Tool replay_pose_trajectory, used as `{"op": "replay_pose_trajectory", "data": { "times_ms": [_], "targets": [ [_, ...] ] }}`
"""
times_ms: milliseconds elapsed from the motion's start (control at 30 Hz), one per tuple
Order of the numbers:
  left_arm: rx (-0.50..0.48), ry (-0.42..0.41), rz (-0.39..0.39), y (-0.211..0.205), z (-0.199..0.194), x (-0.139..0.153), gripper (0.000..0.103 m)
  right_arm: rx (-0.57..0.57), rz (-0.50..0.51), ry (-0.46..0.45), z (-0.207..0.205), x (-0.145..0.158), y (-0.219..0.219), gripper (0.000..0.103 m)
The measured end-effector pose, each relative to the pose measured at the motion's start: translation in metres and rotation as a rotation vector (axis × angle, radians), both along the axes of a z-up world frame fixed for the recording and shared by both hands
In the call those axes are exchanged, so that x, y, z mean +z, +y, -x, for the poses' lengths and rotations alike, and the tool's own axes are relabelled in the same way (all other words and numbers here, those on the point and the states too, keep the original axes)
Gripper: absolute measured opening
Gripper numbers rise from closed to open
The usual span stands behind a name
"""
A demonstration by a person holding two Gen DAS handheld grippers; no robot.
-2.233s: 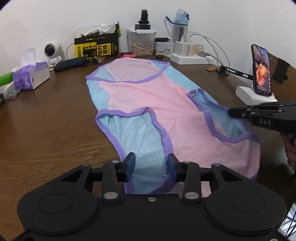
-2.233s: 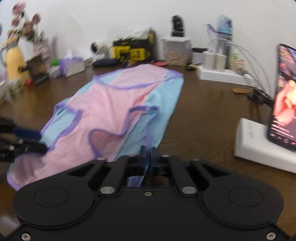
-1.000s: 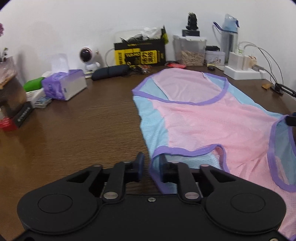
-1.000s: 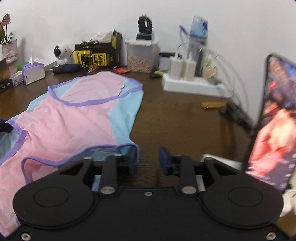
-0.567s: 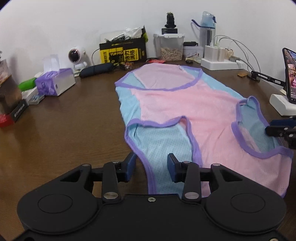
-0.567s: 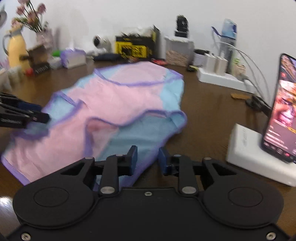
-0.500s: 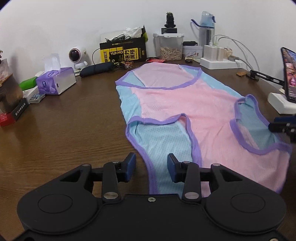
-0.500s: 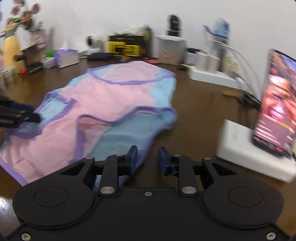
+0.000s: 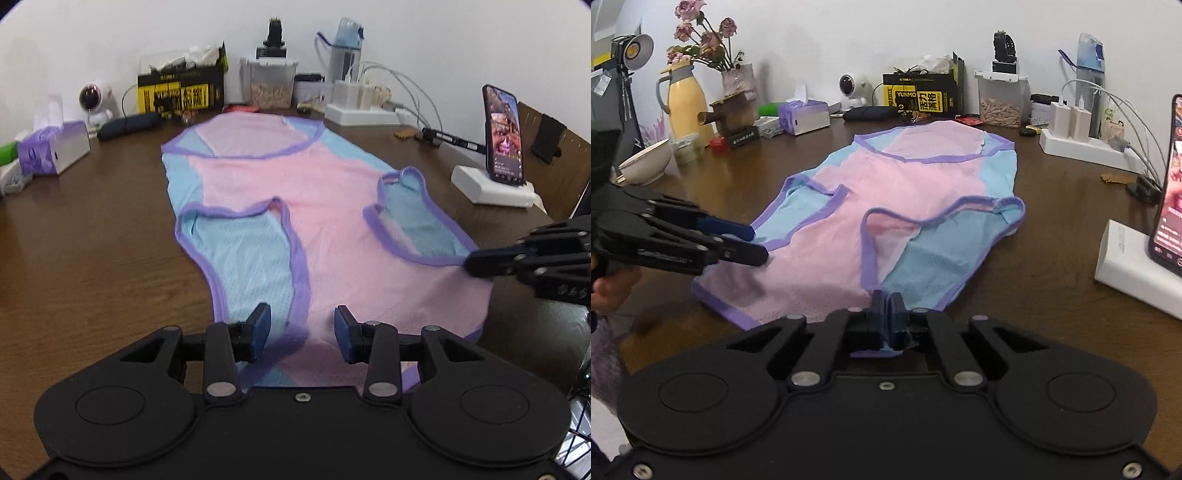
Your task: Fold clothes
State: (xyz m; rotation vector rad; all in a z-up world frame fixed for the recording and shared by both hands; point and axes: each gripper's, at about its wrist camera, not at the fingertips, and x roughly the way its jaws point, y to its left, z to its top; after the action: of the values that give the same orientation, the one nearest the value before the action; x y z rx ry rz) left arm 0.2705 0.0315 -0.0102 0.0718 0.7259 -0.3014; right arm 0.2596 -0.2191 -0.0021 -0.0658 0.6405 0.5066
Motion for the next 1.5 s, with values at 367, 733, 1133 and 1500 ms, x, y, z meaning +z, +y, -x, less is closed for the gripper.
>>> {"op": "replay_pose_trajectory", "data": {
  "times_ms": [367,733,1133,1500],
  "targets": [
    [-0.088,0.013,0.070,-0.001,0.012,0.013,0.048,-0.065,-0.008,0.001,0.017,0.001,-0.015,0.025],
    [-0.072,0.002,-0.018,-0.012,0.029,0.002,0.006,-0.013,0.030,0.010,0.013,-0.010,0.001,0.014],
    [-0.010,-0.054,0.042,0.009,0.059,0.029,0.058,-0.011,0.032,-0.021,0.041,0.010,-0.010,0.045],
    [-0.026,-0.012,-0.089,-0.001,0.056,0.007,0.041,-0.012,0.092,-0.009,0.029,-0.014,-0.003,0.054]
  ]
}}
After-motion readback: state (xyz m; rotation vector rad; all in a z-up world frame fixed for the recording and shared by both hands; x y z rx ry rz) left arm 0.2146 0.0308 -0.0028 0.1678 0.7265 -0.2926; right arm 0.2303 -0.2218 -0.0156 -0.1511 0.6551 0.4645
